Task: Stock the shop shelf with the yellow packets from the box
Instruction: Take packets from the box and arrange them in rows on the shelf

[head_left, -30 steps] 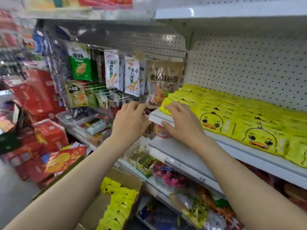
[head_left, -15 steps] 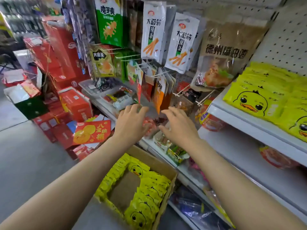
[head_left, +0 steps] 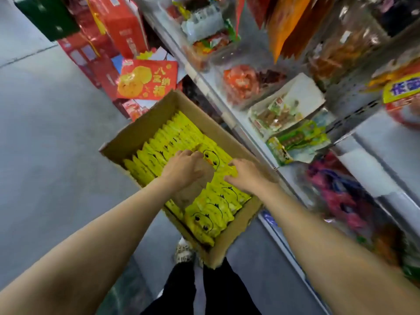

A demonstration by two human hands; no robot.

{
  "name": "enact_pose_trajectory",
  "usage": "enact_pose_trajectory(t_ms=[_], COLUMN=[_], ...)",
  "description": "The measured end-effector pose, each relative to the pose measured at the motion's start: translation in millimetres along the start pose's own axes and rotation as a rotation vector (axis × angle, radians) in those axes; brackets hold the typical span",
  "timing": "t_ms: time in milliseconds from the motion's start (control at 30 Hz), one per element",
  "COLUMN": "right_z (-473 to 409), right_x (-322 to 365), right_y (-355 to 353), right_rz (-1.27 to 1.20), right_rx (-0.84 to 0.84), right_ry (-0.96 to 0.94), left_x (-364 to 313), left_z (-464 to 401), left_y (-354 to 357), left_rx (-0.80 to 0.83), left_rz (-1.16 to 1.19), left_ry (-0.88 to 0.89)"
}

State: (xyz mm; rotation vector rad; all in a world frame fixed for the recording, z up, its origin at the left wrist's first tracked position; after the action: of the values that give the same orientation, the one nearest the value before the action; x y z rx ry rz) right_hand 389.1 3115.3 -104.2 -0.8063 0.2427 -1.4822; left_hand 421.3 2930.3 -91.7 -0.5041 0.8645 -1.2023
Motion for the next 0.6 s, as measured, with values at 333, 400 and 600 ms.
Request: enact_pose_trajectory(t_ms=[333, 400, 600], right_z=[-77, -86, -106], right_x=[-22, -21, -23], right_y=[138, 155, 183], right_rz=[-0.344, -0.388, -0.425], right_rx=[0.408, 0.459, 0.408], right_ry=[0.051, 0.066, 0.143], left_x=[68, 79, 104], left_z=[-40, -43, -58], left_y=[112, 120, 134], left_rx=[0.676, 0.771, 0.849], left_rz=[-0.009, -0.025, -0.013], left_ry=[-0.094, -0.097, -0.135])
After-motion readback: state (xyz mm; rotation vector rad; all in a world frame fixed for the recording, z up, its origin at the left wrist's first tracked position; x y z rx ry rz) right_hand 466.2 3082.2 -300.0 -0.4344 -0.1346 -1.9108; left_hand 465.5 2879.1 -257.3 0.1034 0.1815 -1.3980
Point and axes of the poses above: each hand's wrist, its own z-axis away from the middle knuckle, its own y-axis out of the palm, x = y × z, the point moved 4 cm from there along -z, towards the middle knuckle, and after that the axes turned 9 degrees about x, right-handed, at the moved point
